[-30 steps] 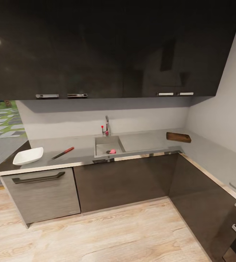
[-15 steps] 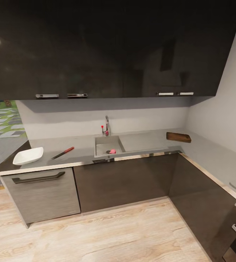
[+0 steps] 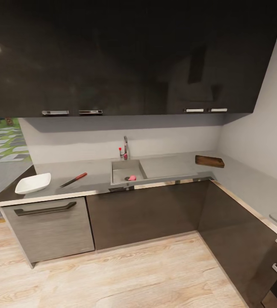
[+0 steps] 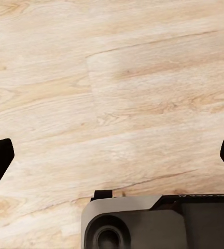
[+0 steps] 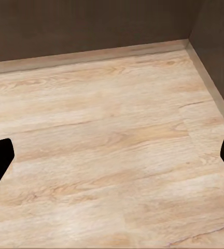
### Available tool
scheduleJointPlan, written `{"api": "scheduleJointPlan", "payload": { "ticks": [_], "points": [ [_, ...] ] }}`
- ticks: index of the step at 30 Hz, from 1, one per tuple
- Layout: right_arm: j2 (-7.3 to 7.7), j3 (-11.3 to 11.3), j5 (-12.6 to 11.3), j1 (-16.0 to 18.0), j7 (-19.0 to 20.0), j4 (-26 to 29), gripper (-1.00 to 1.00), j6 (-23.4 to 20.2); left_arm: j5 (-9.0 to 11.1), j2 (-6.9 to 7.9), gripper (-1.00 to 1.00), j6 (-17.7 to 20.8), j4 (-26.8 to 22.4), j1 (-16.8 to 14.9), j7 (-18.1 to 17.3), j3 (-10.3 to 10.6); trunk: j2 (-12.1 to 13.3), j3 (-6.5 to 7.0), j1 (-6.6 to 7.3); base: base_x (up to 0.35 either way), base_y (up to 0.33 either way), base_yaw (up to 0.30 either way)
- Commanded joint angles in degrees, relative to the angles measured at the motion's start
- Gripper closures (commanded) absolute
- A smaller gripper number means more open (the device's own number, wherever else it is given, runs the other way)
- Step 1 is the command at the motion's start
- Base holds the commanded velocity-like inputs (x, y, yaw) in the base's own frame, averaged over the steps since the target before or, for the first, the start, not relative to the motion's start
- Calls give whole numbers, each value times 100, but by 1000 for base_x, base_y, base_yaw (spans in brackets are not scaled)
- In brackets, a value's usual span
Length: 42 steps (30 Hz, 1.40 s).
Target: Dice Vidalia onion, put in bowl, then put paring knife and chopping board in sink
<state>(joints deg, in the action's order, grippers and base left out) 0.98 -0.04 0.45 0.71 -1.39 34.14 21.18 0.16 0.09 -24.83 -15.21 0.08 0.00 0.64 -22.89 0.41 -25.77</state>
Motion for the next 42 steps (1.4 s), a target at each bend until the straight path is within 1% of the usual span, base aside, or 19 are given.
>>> {"api": "scheduleJointPlan", "payload": {
  "ticks": [1,4,7,8,9,10,16,18,20,24,27,28,29,32,35,36,37,39,42],
  "points": [
    [-2,2,5,0,-19,99,-100,15,2,0,-100,-13,0,1,0,6,-3,-2,-2,0,0,0],
    [-33,15,7,0,-105,746,-100,-29,-1,0,-100,-13,-5,1,0,6,-3,-2,-2,0,0,0],
    [-50,25,7,0,-266,1410,-100,-305,-6,0,-100,-13,-3,1,0,6,-3,-2,-2,0,0,0],
    [-55,27,6,0,-304,1697,-100,-484,-4,0,-100,-13,-2,1,0,6,-3,-2,-2,0,0,0],
    [-60,30,1,0,-355,2670,-100,-1269,-6,0,-100,-13,-6,1,0,6,-3,-2,-2,0,0,0],
    [-60,30,1,0,-371,3180,-100,-1716,-6,0,-100,-13,-7,1,0,6,-3,-2,-2,0,0,0],
    [-54,31,-1,5,-574,4684,-100,-2724,-7,3,-100,-13,-8,1,0,3,-3,-2,-2,0,0,0],
    [-54,31,-1,29,-685,4957,-100,-2899,-7,6,-100,-13,-8,1,0,0,-3,-2,-2,0,0,0],
    [-54,31,-1,206,-860,5207,-100,-3205,-7,7,-100,-13,-8,1,0,1,-3,-2,-2,0,0,0],
    [-58,31,-10,826,-1027,5361,-100,-3853,-13,6,-100,-13,-8,1,0,1,-3,-2,-2,0,0,0],
    [-61,31,-16,1520,-1061,5384,-100,-4561,-9,8,-100,-13,-8,1,0,1,-3,-2,-2,0,0,0],
    [-60,31,-17,1632,-1063,5382,-100,-4670,-8,8,-100,-13,-8,1,0,2,-3,-2,-2,0,0,0],
    [-61,31,-18,1965,-1069,5365,-100,-4940,-8,7,-100,-13,-8,1,0,4,-3,-2,-2,0,0,0],
    [-62,31,-18,2396,-1088,5304,-100,-5169,-7,7,-100,-13,-8,1,0,3,-3,-2,-2,0,0,0],
    [-59,31,-19,3037,-1198,5079,-100,-5513,-7,8,-100,-13,-8,1,0,5,-3,-2,-2,0,0,0],
    [-55,31,-19,3381,-1236,4847,-100,-5683,-7,6,-100,-13,-8,1,0,1,-3,-2,-2,0,0,0],
    [-48,31,-20,3571,-1245,4693,-100,-5750,-7,5,-100,-13,-8,1,0,0,-3,-2,-2,0,0,0],
    [-40,37,-25,3807,-1248,4509,-100,-5816,-5,2,-100,-11,-8,1,0,-2,-3,-2,-2,0,0,0],
    [-5,35,-54,3935,-1177,4408,-100,-5832,8,0,-100,-6,-2,1,0,-3,-3,-2,-2,0,0,0]
  ]
}}
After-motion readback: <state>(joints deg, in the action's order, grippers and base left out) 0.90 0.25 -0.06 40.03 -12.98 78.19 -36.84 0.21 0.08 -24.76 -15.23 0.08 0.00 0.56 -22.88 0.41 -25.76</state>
